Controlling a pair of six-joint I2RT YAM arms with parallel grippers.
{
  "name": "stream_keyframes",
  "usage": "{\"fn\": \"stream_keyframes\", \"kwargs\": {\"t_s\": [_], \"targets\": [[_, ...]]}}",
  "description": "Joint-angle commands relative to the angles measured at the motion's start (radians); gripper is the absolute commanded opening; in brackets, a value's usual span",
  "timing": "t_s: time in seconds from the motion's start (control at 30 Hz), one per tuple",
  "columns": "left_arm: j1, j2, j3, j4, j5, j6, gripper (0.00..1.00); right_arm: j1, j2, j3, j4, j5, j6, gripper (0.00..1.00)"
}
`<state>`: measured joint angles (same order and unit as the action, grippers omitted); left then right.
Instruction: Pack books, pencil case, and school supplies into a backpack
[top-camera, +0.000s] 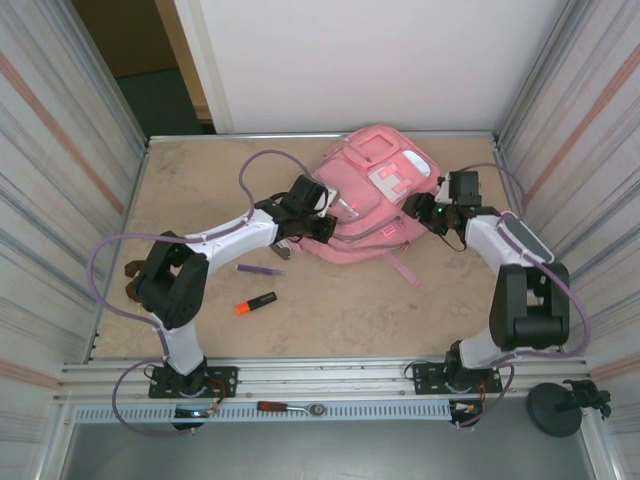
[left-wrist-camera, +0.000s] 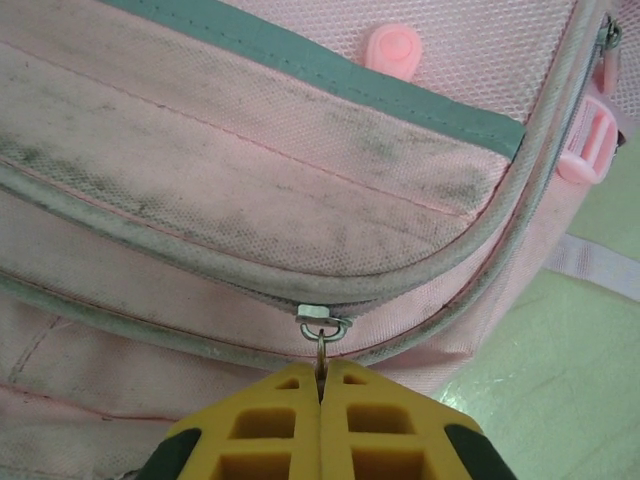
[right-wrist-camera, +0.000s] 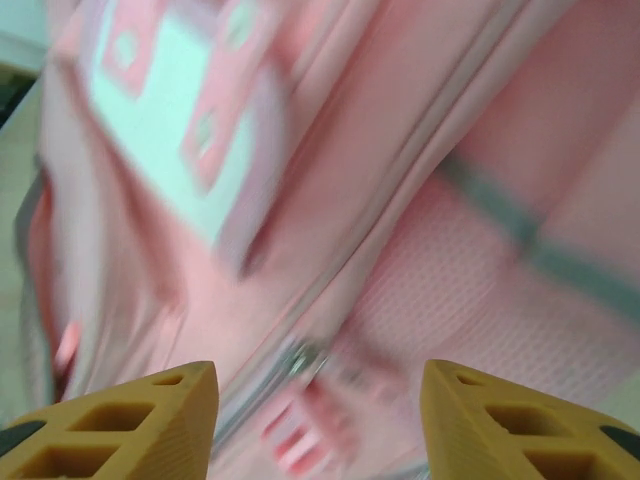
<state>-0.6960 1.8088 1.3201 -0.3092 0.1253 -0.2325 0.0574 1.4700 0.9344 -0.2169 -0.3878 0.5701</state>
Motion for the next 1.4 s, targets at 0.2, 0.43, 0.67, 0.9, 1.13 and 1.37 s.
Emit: {"fn": "stream_keyframes", "kwargs": {"t_s": [0.2,0.43,0.67,0.9,1.13,1.37], "targets": [[-0.05,-0.023,-0.013,-0.015,0.024,-0.008,0.0,0.224,-0.08,-0.105,0.213,-0.016,0.199,0.59],[-0.066,-0.01,-0.017,-0.008,0.019,-0.007,0.0,0.289,0.072,-0.035,0.275,0.03,0.264,0.57],[-0.065,-0.023,-0.035,-0.032,-0.066,0.029,0.0,0.269,0.105,-0.011,0.21,0.083,0.209,0.14],[-0.034,-0.027,-0.023,-0.127,-0.282,0.102,0.0,0.168,0.005,-0.062,0.086,-0.008,0.058,0.0],[-0.014,0.003,0.021,-0.167,-0.389,0.171,0.0,0.031,-0.014,-0.031,-0.052,-0.19,-0.082,0.0],[-0.05,-0.009,0.016,-0.155,-0.239,0.157,0.0,-0.001,0.076,0.136,-0.215,-0.199,-0.19,0.0]]}}
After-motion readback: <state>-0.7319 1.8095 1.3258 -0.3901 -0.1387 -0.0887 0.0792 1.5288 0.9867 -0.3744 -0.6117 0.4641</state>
